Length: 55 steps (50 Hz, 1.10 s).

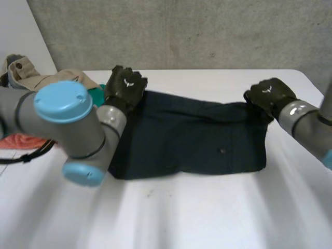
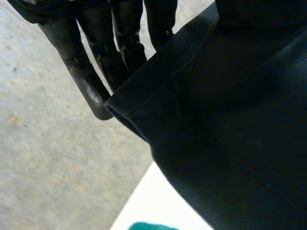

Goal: Fold the laundry.

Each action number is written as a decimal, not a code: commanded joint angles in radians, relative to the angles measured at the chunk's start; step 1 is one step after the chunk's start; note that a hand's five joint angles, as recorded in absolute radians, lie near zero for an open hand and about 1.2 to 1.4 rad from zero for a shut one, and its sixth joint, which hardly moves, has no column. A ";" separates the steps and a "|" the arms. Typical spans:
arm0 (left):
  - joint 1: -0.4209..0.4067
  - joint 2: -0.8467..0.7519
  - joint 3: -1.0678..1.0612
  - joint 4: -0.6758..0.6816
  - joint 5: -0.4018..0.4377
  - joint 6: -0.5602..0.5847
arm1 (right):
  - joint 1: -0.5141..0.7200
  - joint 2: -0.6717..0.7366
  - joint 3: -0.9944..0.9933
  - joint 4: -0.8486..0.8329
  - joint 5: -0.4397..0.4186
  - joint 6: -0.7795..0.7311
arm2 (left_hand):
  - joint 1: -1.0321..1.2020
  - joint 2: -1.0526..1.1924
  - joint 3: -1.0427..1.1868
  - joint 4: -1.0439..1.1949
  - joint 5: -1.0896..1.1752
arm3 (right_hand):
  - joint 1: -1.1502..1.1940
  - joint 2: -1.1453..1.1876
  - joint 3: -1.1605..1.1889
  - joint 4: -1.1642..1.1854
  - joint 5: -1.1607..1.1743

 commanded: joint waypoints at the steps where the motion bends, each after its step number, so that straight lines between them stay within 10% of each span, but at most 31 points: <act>1: 0.005 -0.226 0.235 0.006 0.047 0.000 | 0.043 0.204 -0.180 -0.094 0.078 -0.009 | 0.266 0.205 0.205 0.199 0.225 | 0.309 0.235 0.222 0.203 0.227; 6: 0.024 -0.352 0.361 0.053 0.058 0.002 | 0.075 0.321 -0.258 -0.222 0.088 -0.012 | 0.266 0.205 0.205 0.199 0.225 | 0.309 0.235 0.222 0.203 0.227; 7: 0.024 -0.381 0.391 0.074 0.058 0.003 | 0.082 0.356 -0.282 -0.261 0.093 -0.019 | 0.266 0.205 0.205 0.199 0.225 | -0.059 -0.133 -0.146 -0.165 -0.141; 8: 0.024 -0.390 0.401 0.087 0.058 0.003 | 0.084 0.373 -0.293 -0.280 0.101 -0.023 | 0.046 -0.015 -0.016 -0.022 0.005 | -0.540 -0.613 -0.627 -0.645 -0.622; 9: 0.022 -0.394 0.410 0.111 0.055 0.002 | 0.090 0.397 -0.315 -0.308 0.126 -0.038 | -0.782 -0.843 -0.843 -0.850 -0.823 | -0.913 -0.986 -1.000 -1.018 -0.995; 16: -0.010 -0.317 0.349 0.200 0.009 0.000 | 0.118 0.277 -0.288 -0.323 0.257 -0.049 | -0.956 -1.016 -1.017 -1.023 -0.997 | -0.913 -0.986 -1.000 -1.018 -0.995; 29: -0.045 0.065 -0.105 0.210 -0.028 -0.107 | 0.047 -0.006 0.104 0.080 0.091 0.207 | -0.956 -1.016 -1.017 -1.023 -0.997 | -0.871 -0.944 -0.958 -0.976 -0.953; 44: -0.048 0.114 -0.292 0.210 -0.026 -0.222 | -0.013 0.085 0.271 -0.115 0.018 0.222 | -0.956 -1.016 -1.017 -1.023 -0.997 | -0.674 -0.747 -0.761 -0.779 -0.756; 48: -0.050 0.114 -0.299 0.210 -0.028 -0.228 | -0.016 0.114 0.247 -0.141 0.030 0.215 | -0.956 -1.016 -1.017 -1.023 -0.997 | 0.307 0.234 0.220 0.202 0.225; 55: -0.054 0.157 -0.308 0.208 -0.031 -0.228 | -0.080 0.053 0.277 -0.222 0.076 0.195 | -0.956 -1.016 -1.017 -1.023 -0.997 | 0.309 0.235 0.222 0.203 0.227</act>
